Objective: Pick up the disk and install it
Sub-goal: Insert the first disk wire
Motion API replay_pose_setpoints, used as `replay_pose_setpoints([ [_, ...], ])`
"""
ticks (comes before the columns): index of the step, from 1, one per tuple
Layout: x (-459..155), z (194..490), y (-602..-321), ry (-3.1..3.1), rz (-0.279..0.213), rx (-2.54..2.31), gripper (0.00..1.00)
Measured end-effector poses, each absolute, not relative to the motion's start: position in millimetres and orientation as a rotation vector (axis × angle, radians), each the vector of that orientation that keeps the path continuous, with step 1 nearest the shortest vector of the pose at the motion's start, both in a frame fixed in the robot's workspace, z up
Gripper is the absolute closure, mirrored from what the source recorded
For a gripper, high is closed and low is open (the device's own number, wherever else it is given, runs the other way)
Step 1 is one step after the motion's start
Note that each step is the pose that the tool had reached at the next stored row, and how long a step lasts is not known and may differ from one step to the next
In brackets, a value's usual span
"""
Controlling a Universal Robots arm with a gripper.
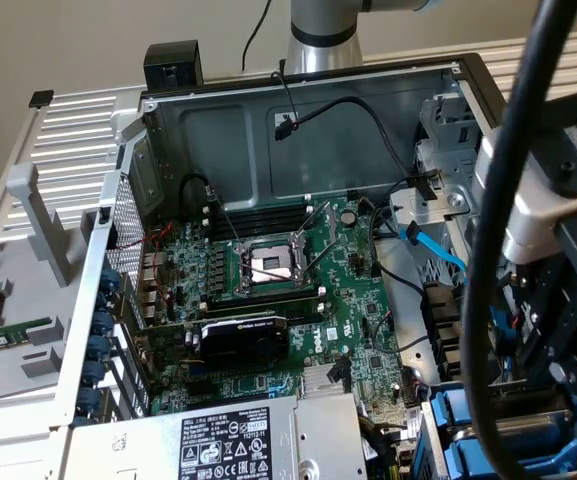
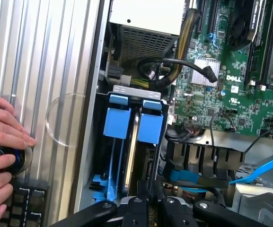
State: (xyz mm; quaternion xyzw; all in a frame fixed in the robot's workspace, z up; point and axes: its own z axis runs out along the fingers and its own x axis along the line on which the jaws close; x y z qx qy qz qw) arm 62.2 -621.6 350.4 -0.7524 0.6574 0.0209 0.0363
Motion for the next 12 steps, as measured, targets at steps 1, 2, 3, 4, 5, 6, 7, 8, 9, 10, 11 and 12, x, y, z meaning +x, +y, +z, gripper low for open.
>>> replay_pose_setpoints([
  [1,59.8,350.2,-621.6,2.02,0.064,-2.31,0.83],
  [2,57.0,349.9,-621.5,2.022,0.064,-2.308,0.83],
  [3,55.1,349.4,-621.6,2.024,0.064,-2.306,0.83],
  [4,54.0,348.9,-621.6,2.029,0.063,-2.302,0.83],
  [5,53.5,348.4,-621.6,2.038,0.062,-2.295,0.83],
  [6,53.5,347.9,-621.5,2.048,0.062,-2.286,0.83],
  [7,53.5,347.3,-621.5,2.06,0.062,-2.276,0.83],
  [8,53.5,346.7,-621.5,2.071,0.063,-2.267,0.83],
  [9,53.4,346.4,-621.5,2.08,0.064,-2.26,0.83],
  [10,53.4,346.2,-621.5,2.087,0.067,-2.258,0.83],
  [11,53.4,346.1,-621.4,2.091,0.069,-2.259,0.83],
  [12,53.4,346.1,-621.1,2.095,0.071,-2.26,0.83],
])
